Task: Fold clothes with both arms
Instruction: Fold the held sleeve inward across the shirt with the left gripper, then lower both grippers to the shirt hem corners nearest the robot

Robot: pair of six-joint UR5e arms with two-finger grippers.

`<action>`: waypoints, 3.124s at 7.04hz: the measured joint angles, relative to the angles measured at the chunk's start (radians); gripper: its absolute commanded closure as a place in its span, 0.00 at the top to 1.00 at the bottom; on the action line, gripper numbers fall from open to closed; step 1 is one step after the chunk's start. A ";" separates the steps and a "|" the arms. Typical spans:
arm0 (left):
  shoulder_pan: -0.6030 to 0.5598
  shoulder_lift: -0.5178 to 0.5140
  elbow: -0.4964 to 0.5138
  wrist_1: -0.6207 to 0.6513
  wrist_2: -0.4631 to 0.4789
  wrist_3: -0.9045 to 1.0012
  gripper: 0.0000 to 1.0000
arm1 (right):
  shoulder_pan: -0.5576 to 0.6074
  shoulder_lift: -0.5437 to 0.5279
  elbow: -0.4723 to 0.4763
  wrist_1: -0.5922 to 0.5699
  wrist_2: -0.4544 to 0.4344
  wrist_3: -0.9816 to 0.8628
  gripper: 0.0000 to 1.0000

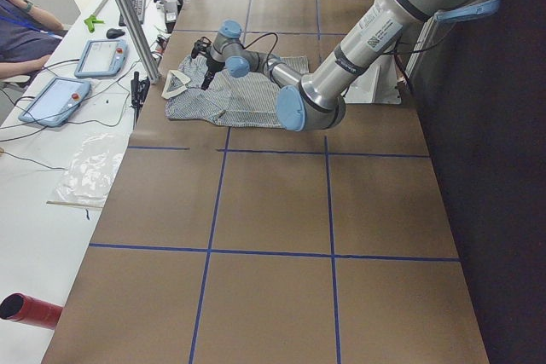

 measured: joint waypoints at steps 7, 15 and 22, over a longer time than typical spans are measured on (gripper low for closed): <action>0.092 0.548 -0.629 -0.034 -0.092 -0.090 0.97 | -0.719 -0.244 0.644 -0.145 -0.497 0.966 0.94; 0.411 0.786 -0.739 -0.037 0.088 -0.476 0.52 | -0.928 -0.263 0.684 -0.160 -0.688 1.127 0.95; 0.452 0.787 -0.731 -0.033 0.097 -0.515 0.42 | -0.928 -0.265 0.683 -0.160 -0.701 1.127 0.96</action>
